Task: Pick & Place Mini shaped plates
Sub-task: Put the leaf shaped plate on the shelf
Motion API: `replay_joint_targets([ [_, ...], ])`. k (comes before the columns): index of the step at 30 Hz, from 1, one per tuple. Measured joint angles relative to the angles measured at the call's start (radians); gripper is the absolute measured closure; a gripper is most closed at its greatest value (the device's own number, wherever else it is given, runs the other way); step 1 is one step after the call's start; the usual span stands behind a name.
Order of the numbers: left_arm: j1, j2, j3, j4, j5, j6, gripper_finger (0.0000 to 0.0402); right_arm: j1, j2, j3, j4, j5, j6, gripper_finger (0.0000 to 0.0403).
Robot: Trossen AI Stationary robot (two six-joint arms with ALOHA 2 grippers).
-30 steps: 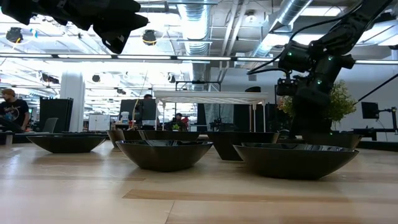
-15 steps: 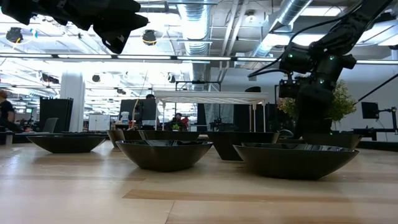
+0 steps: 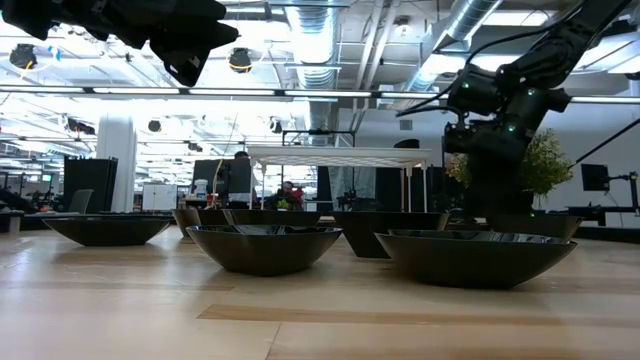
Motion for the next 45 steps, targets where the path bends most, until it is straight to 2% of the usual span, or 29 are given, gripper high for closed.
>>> replay_joint_targets([
  [5,0.0,0.0,0.0,0.0,0.001,0.0,0.0279,0.0,0.0,0.0,0.007,-0.001,0.023,0.0322],
  [13,0.0,0.0,0.0,0.0,0.001,0.0,0.0279,0.028,0.0,0.0,0.008,0.0,0.036,0.0244],
  [18,0.0,0.0,0.0,0.0,0.001,0.0,0.0279,0.058,0.0,0.0,0.014,0.003,0.028,0.0218],
  [40,0.0,0.0,0.0,0.0,0.001,0.0,0.0279,0.057,0.0,-0.064,0.086,0.031,0.002,0.0249],
  [45,0.0,0.0,0.0,0.0,0.0,0.0,0.0279,0.057,0.0,-0.064,0.09,0.129,0.001,0.0237],
])
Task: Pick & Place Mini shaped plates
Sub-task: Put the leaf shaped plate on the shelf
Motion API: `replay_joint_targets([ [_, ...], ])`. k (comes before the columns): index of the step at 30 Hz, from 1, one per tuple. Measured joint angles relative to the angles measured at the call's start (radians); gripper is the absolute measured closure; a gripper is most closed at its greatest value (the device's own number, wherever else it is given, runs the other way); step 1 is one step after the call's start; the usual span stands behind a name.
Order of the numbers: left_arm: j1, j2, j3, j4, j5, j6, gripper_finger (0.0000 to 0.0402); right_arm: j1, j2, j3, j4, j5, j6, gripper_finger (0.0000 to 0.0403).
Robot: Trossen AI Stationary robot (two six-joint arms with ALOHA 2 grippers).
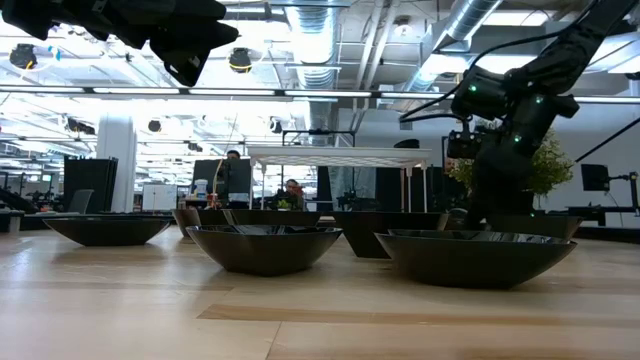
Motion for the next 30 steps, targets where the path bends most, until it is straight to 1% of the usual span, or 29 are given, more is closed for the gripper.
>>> replay_joint_targets([
  [2,0.0,0.0,0.0,0.0,0.0,0.0,0.0279,-0.001,0.0,0.0,0.0,0.039,0.0,0.0228],
  [4,0.0,0.0,0.0,0.0,0.0,0.0,0.0279,-0.001,0.0,0.0,0.0,0.04,0.0,0.0219],
  [8,0.0,0.0,0.0,0.0,0.0,0.0,0.0279,0.0,0.0,0.0,-0.004,-0.01,0.023,0.0208],
  [11,0.0,0.0,0.0,0.0,0.0,0.0,0.0279,0.0,0.0,0.0,-0.014,-0.064,0.027,0.0212],
  [14,0.0,0.0,0.0,0.0,0.0,0.0,0.0279,0.0,0.0,0.001,-0.023,-0.074,0.027,0.0229],
  [23,0.0,0.0,0.0,0.0,0.0,0.0,0.0279,0.0,0.0,0.001,0.0,-0.073,0.019,0.0309],
  [30,0.0,0.0,0.0,0.0,0.0,0.0,0.0279,-0.017,0.0,0.001,0.029,-0.072,0.016,0.0342],
])
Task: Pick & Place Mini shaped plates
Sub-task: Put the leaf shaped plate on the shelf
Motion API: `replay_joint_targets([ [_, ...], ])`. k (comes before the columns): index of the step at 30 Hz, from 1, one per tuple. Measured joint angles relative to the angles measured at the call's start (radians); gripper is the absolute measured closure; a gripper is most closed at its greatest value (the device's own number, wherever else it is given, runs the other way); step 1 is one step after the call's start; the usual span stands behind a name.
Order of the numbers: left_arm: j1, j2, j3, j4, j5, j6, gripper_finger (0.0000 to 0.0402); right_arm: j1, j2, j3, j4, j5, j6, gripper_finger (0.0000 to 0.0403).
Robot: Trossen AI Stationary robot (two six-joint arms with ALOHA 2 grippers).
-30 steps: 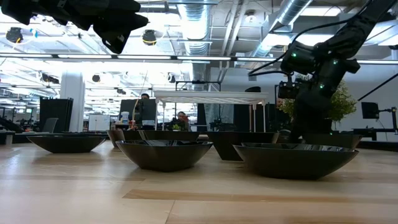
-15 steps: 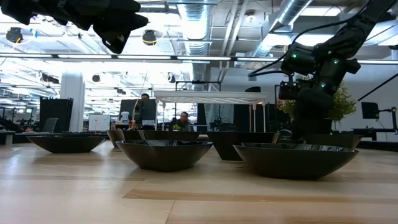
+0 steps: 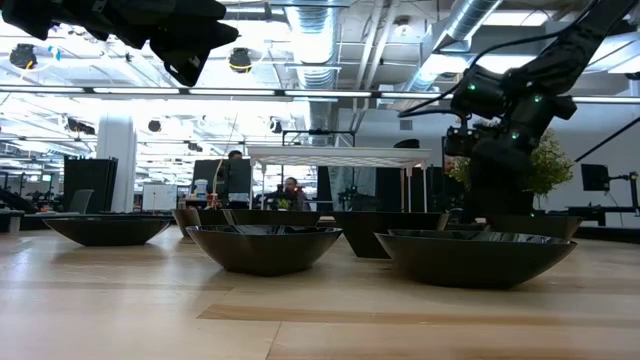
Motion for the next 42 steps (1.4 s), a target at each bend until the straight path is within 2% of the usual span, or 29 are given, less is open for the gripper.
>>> replay_joint_targets([
  [9,0.0,0.0,0.0,0.0,0.0,0.0,0.0279,-0.022,0.0,0.0,0.0,-0.001,0.0,0.0395],
  [12,0.0,0.0,0.0,0.0,0.0,0.0,0.0279,-0.021,0.0,0.0,-0.001,-0.003,0.008,0.04],
  [15,0.0,0.0,0.0,0.0,0.0,0.0,0.0279,-0.021,0.0,0.0,-0.008,-0.026,0.011,0.0385],
  [23,0.0,0.0,0.0,0.0,0.0,0.0,0.0279,-0.02,0.0,0.0,-0.007,-0.057,0.011,0.0295],
  [26,0.0,0.0,0.0,0.0,0.0,0.0,0.0279,-0.019,0.0,0.0,-0.007,-0.059,0.011,0.0275],
  [30,0.0,0.0,0.0,0.0,0.0,0.0,0.0279,-0.003,0.0,0.0,-0.006,-0.059,0.011,0.027],
  [42,0.0,0.0,0.0,0.0,0.0,0.0,0.0279,0.017,0.0,0.0,0.011,-0.056,0.003,0.0291],
])
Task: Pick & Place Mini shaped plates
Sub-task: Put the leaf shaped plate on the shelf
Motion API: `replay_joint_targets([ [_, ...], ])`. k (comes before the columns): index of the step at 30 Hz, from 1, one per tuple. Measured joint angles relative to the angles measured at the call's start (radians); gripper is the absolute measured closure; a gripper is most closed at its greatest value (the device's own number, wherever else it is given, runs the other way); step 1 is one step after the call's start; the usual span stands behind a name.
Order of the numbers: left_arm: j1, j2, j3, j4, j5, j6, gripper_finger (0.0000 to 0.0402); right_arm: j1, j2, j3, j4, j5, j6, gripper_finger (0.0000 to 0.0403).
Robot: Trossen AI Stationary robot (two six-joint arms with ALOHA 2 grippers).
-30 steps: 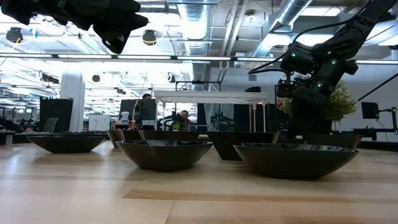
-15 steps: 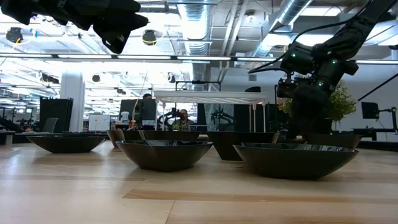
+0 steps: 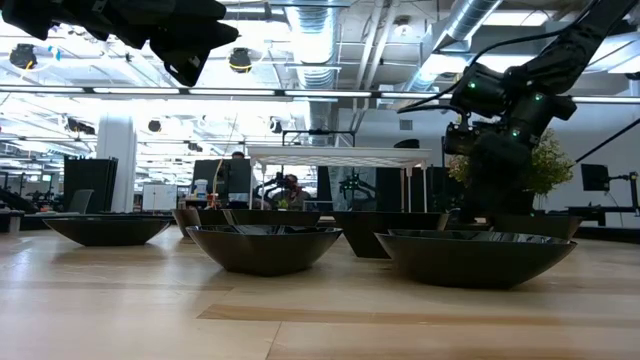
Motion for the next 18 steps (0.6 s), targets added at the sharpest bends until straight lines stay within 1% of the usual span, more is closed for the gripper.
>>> replay_joint_targets([
  [11,0.0,0.0,0.0,0.0,0.0,0.0,0.0279,0.0,0.0,0.0,-0.003,0.0,0.003,0.0286],
  [18,0.0,0.0,0.0,0.0,0.0,0.0,0.0279,0.0,0.0,0.0,-0.003,0.003,0.005,0.0241],
])
